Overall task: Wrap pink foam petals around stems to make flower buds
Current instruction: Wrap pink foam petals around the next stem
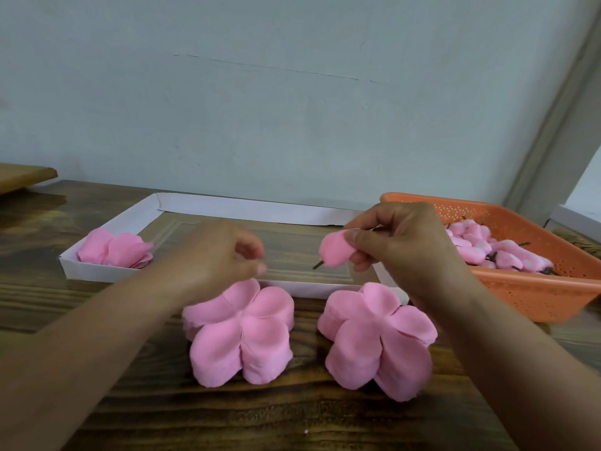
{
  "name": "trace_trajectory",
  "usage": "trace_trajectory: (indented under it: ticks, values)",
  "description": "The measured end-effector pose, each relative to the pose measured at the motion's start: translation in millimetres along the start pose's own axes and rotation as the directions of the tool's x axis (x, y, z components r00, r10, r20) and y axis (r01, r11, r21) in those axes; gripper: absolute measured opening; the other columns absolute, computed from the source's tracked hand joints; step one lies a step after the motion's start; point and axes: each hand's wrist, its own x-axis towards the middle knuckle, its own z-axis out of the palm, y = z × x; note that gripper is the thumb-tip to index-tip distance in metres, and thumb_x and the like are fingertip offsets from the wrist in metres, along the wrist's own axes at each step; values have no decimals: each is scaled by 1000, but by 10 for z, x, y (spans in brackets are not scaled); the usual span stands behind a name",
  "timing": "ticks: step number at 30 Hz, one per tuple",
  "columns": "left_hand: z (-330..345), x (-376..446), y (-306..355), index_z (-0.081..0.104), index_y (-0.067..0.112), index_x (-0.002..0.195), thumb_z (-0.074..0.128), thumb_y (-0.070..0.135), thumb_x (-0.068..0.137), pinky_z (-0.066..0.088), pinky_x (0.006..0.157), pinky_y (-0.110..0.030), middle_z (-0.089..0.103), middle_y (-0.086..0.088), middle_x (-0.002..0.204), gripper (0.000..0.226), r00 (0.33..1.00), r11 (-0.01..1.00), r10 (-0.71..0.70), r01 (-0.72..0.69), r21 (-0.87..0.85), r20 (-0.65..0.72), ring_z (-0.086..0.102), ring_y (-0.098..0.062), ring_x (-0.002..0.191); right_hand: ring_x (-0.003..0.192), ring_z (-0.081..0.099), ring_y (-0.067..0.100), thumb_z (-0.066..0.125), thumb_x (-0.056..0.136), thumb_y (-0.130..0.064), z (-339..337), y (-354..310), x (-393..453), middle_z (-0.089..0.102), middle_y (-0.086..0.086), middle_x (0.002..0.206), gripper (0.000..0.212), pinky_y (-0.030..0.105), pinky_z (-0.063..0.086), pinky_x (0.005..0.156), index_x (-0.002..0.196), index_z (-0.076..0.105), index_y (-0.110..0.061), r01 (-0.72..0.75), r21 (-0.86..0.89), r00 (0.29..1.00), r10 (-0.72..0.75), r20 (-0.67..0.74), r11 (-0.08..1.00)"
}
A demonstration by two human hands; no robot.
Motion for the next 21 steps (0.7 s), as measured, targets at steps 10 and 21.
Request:
trace_trajectory:
  ticks: [10,21]
  values:
    - [-30,5,-128,71,26,108,64,15,85,47,78,-21,65,10,99,26,970,928,17,-105,357,243,58,-7,86,39,56,7,64,81,6,1,59,19,60,0,43,12,16,45,43,73,66,-2,-40,-42,999,40,9,998]
    - [8,-18,-89,67,30,109,59,17,89,45,80,-25,62,10,112,26,973,891,62,-155,427,224,54,-10,93,40,57,10,64,81,5,-8,56,18,62,1,45,16,18,49,45,70,66,-7,-33,-57,999,34,17,998]
